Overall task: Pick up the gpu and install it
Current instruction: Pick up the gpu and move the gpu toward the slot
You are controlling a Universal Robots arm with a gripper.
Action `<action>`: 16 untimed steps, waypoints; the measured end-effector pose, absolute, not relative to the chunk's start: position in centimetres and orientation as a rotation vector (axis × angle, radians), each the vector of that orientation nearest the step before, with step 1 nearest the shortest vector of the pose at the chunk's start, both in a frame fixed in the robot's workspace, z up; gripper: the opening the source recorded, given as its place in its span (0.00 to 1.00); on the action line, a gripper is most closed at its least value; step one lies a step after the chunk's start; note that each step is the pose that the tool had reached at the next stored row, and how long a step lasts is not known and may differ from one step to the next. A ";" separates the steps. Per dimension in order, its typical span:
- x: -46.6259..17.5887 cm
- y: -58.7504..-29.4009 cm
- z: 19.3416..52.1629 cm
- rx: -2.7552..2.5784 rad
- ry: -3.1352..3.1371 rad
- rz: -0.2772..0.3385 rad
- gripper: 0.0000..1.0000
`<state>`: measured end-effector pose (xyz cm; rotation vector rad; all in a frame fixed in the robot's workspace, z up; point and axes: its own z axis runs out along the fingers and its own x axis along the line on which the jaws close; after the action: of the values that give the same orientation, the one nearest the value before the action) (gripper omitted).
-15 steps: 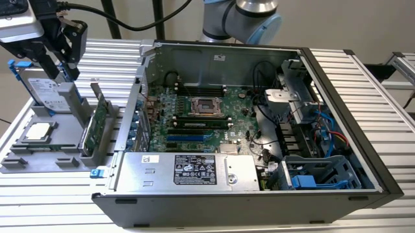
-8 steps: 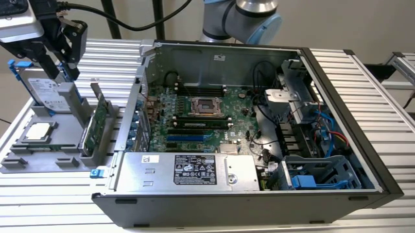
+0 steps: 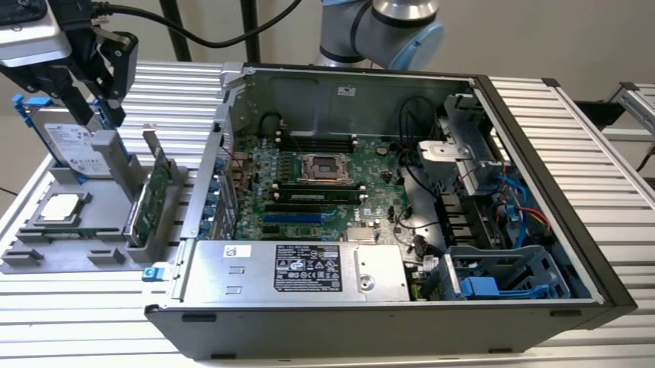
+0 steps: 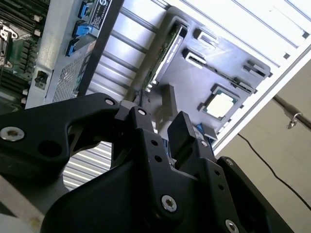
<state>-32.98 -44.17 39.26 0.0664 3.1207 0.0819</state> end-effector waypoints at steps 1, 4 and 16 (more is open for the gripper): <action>-33.0 -44.2 39.2 0.066 3.121 0.082 1.00; -33.0 -44.2 39.2 0.064 3.121 0.082 1.00; -33.0 -44.2 39.1 0.044 3.121 0.082 1.00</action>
<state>-32.98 -44.17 39.12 0.0435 3.1214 0.0823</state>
